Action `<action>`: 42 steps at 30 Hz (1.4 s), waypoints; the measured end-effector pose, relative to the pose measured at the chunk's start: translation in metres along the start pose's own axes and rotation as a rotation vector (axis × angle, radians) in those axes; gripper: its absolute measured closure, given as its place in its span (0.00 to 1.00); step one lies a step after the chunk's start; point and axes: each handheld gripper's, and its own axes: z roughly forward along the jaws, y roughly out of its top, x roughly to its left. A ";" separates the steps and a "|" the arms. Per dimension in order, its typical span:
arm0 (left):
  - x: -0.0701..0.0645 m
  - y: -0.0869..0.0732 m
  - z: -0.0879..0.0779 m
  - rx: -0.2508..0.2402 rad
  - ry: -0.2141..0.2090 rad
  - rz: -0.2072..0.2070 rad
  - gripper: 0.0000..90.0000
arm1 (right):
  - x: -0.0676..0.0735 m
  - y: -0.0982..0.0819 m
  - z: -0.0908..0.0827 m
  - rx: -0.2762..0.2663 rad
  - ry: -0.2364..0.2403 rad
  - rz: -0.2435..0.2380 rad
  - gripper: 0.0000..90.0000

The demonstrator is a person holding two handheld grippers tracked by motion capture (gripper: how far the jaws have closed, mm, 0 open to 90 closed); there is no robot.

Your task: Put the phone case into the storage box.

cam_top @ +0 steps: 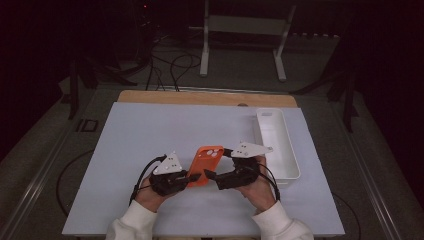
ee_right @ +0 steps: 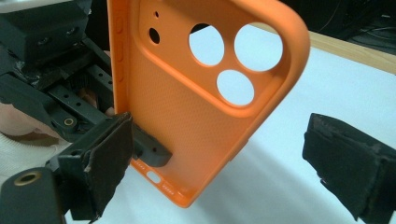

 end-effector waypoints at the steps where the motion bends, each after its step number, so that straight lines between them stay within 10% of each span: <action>1: 0.000 0.000 0.000 -0.002 0.005 -0.001 0.95 | 0.000 0.000 0.000 -0.001 -0.001 0.002 0.10; 42: 0.004 -0.002 -0.004 -0.052 0.140 -0.056 0.95 | 0.002 0.003 -0.002 -0.054 -0.053 0.049 0.10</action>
